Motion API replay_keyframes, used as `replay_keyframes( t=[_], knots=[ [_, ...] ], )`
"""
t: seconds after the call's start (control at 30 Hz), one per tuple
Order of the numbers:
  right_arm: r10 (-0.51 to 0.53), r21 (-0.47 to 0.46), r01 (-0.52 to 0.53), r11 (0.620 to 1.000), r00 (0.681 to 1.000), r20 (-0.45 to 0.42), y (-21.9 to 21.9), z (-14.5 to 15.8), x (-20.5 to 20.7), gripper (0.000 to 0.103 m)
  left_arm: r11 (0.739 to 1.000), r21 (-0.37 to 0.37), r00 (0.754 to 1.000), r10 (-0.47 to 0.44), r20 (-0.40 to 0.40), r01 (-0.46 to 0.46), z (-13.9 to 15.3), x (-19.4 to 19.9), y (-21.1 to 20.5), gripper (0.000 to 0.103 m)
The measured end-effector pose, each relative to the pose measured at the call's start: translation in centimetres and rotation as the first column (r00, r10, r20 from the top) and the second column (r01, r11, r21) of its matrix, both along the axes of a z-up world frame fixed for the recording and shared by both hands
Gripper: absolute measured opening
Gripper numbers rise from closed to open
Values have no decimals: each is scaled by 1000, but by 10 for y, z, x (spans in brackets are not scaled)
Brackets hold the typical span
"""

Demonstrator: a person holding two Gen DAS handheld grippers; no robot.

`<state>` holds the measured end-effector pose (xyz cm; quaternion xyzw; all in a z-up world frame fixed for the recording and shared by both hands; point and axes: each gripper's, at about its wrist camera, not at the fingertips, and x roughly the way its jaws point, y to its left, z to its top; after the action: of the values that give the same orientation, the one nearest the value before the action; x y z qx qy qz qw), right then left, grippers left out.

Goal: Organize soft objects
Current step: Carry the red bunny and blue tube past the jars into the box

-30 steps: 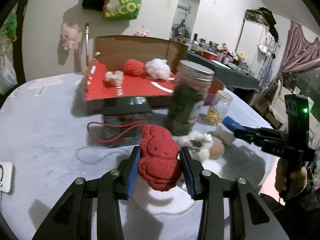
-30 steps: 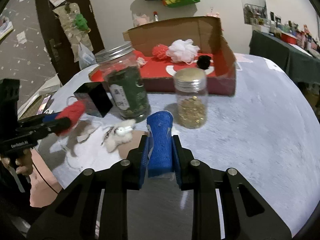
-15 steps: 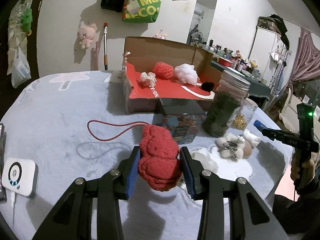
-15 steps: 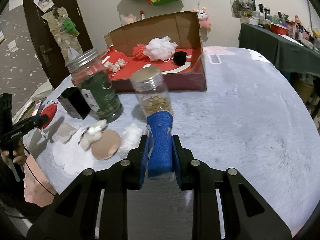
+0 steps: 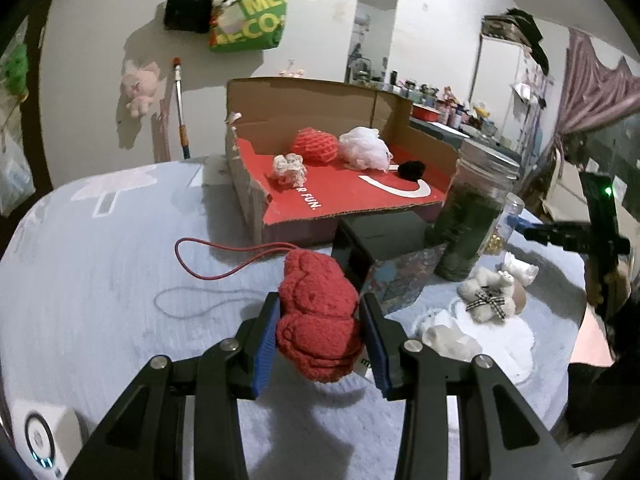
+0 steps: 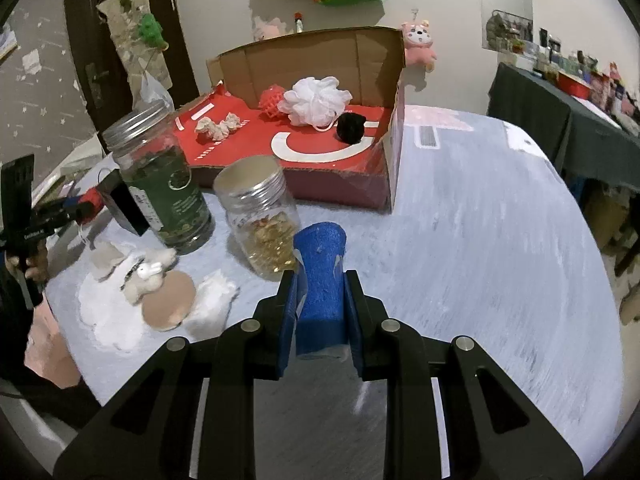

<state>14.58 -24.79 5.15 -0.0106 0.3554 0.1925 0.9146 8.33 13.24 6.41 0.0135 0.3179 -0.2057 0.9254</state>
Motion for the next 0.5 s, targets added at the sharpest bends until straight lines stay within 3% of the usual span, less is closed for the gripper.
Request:
replay_keyframes(
  t=[0.5],
  knots=[
    [54,-11,-54,998,997,48,1,31,36,22,995,59,994,-80,75,76,36,33,-6,42]
  ],
)
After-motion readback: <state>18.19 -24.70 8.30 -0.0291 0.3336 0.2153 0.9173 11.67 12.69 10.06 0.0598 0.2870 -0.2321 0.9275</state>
